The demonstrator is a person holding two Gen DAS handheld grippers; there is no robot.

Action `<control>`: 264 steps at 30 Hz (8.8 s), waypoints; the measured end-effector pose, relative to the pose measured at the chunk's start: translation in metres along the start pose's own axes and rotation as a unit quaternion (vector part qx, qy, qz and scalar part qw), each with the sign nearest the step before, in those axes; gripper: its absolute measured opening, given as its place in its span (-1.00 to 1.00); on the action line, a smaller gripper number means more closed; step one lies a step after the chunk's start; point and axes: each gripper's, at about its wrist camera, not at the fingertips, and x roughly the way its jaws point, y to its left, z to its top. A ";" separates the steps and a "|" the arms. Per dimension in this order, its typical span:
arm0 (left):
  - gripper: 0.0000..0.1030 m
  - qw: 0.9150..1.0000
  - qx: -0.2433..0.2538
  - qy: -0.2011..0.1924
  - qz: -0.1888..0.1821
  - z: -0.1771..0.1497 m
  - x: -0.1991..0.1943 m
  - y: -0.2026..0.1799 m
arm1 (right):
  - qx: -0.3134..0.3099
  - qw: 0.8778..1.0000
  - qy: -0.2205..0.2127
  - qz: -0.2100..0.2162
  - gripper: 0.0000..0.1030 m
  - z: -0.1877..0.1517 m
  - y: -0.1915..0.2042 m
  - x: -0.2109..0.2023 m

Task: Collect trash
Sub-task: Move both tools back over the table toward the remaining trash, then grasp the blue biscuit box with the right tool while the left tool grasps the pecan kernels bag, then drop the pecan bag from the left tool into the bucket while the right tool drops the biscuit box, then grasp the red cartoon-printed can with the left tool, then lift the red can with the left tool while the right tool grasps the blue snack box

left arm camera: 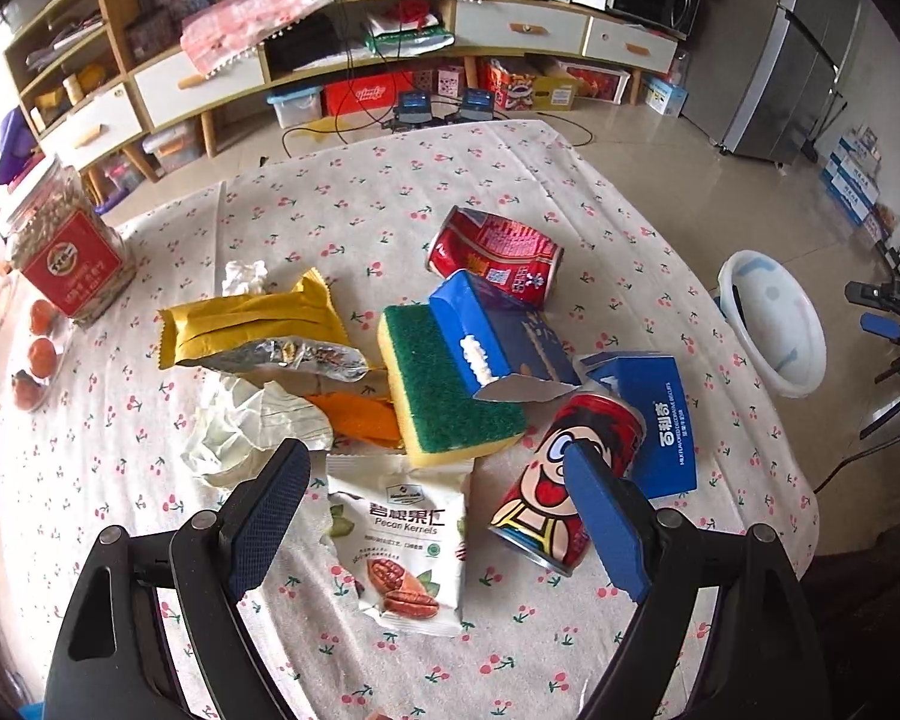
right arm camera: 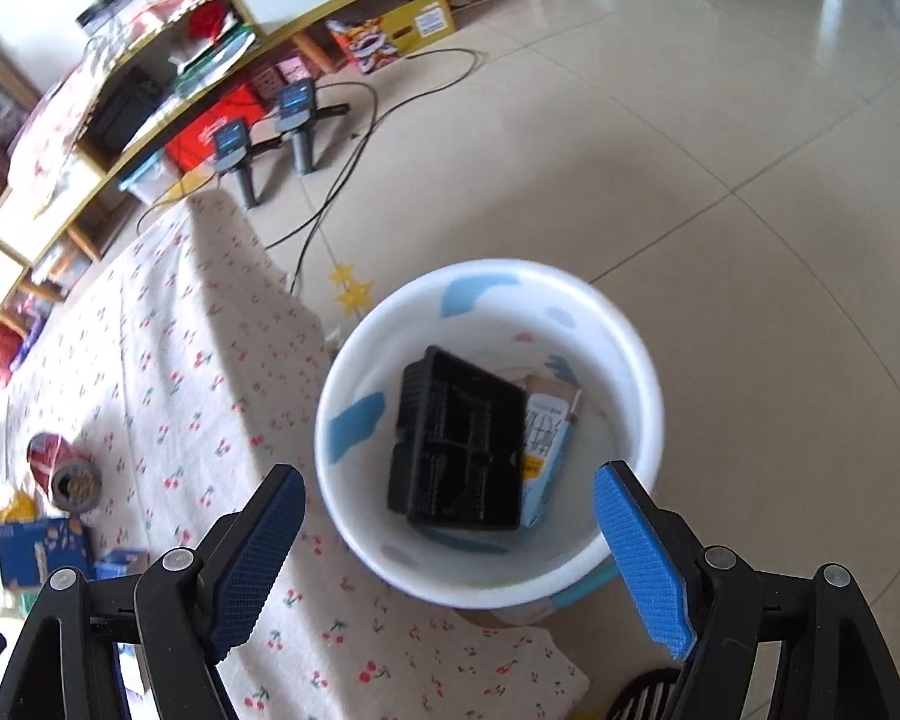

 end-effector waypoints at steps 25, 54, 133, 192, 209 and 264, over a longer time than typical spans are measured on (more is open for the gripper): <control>0.69 0.990 -0.041 0.134 -0.033 -0.031 0.071 0.038 | -0.159 0.983 0.080 0.037 0.64 -0.071 0.142 0.037; 0.06 0.996 -0.054 0.071 -0.031 -0.042 0.025 0.070 | -0.189 0.971 0.142 0.045 0.52 -0.099 0.215 0.096; 0.33 0.976 0.131 0.038 -0.173 0.084 0.116 -0.318 | 0.073 0.997 0.019 -0.004 -0.15 -0.017 -0.138 -0.012; 0.87 0.994 -0.027 0.045 -0.091 -0.017 0.023 -0.013 | -0.080 0.995 0.059 0.005 0.54 -0.059 0.067 0.025; 0.25 0.988 0.046 0.106 -0.106 -0.006 0.076 -0.059 | -0.071 0.995 0.073 0.008 0.55 -0.065 0.061 0.028; 0.07 0.977 -0.204 0.012 -0.054 -0.077 -0.021 0.147 | -0.146 0.954 0.116 0.236 0.99 -0.091 0.290 0.087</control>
